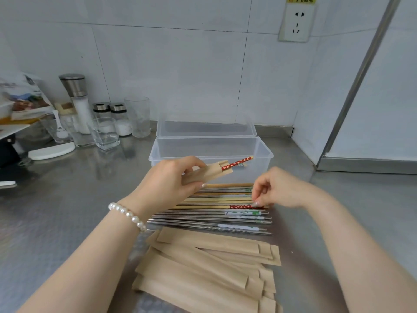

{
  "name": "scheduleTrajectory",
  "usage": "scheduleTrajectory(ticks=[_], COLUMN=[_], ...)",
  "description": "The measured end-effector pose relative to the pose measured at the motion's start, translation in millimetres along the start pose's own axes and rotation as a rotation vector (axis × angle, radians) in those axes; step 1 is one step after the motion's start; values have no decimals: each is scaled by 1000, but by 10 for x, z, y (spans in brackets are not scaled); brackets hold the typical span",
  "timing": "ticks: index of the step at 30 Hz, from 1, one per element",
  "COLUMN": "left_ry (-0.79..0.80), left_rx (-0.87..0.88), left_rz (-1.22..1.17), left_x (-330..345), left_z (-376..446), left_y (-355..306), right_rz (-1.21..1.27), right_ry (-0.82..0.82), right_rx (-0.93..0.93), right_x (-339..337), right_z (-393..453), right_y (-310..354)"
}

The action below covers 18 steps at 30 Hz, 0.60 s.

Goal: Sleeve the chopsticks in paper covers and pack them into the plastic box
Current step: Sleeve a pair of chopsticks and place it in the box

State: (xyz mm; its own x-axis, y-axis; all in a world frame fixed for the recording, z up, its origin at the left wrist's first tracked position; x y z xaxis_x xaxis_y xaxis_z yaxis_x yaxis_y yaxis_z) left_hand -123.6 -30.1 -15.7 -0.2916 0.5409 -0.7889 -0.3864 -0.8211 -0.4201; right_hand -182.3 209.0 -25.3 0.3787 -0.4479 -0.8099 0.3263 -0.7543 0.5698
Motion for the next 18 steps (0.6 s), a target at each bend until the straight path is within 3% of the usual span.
scheduleTrajectory(ticks=[18], left_ry=[34], left_rx=[-26], left_rz=[10], left_x=[39], left_z=[3], left_y=[-19], right_rz=[-145], right_ry=[106], right_rx=[21], right_x=[-9], right_z=[-23], right_y=[-51])
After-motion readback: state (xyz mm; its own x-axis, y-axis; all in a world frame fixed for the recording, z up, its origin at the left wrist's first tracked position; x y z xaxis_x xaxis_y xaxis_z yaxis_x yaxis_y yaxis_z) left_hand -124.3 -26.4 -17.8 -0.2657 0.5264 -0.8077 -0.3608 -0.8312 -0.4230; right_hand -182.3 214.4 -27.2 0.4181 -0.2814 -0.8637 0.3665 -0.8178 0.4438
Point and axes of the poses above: each hand's wrist, its own z-axis towards the middle knuckle, its own x-axis out of the palm, y = z × x, the point moved 2 cm from there along z, towards the middle knuckle, and after that the axes turned 1 degree about -z, right-handed, at the moved point
